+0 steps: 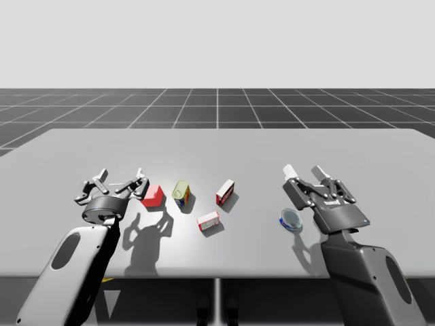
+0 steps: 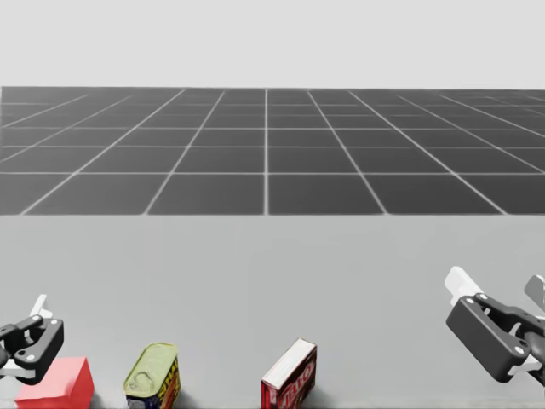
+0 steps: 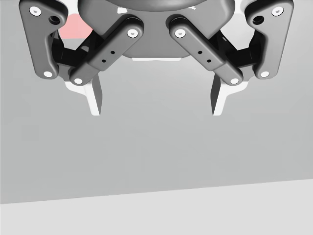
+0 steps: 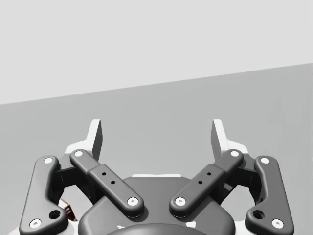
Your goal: Find the red cube and pick it up.
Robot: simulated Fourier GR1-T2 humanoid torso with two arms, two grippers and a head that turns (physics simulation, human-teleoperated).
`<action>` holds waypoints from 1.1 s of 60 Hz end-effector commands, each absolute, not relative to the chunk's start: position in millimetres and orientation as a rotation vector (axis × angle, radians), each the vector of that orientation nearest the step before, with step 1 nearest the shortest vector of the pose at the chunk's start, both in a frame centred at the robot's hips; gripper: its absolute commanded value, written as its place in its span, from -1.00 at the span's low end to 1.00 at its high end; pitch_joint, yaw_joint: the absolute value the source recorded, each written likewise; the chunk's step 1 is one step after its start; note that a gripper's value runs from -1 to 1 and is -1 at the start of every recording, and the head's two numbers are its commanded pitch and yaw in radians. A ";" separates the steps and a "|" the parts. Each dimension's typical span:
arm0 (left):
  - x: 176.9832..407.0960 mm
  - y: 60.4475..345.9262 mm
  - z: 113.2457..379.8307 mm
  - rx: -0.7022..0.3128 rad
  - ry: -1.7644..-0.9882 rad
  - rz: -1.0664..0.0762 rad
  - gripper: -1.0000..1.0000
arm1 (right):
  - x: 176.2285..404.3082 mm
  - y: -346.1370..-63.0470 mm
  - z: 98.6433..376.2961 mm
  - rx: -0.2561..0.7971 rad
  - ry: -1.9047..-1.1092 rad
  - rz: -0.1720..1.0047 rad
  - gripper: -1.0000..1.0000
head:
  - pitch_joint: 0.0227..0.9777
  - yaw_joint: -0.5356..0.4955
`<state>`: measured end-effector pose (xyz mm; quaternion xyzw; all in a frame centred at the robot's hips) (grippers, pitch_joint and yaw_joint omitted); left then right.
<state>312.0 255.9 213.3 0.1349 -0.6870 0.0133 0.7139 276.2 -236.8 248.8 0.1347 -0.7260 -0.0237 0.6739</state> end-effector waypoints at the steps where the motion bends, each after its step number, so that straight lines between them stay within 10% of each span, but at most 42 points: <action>1: 312.7 256.3 213.0 0.303 -1.522 0.026 -1.00 | 276.6 -237.3 248.0 0.291 -1.632 -0.048 -1.00 | 0.03 0.03; 66: 312.4 251.9 214.0 0.264 -1.511 0.002 -1.00 | 275.1 -237.8 245.4 0.284 -1.620 -0.035 -1.00 | 0.60 0.83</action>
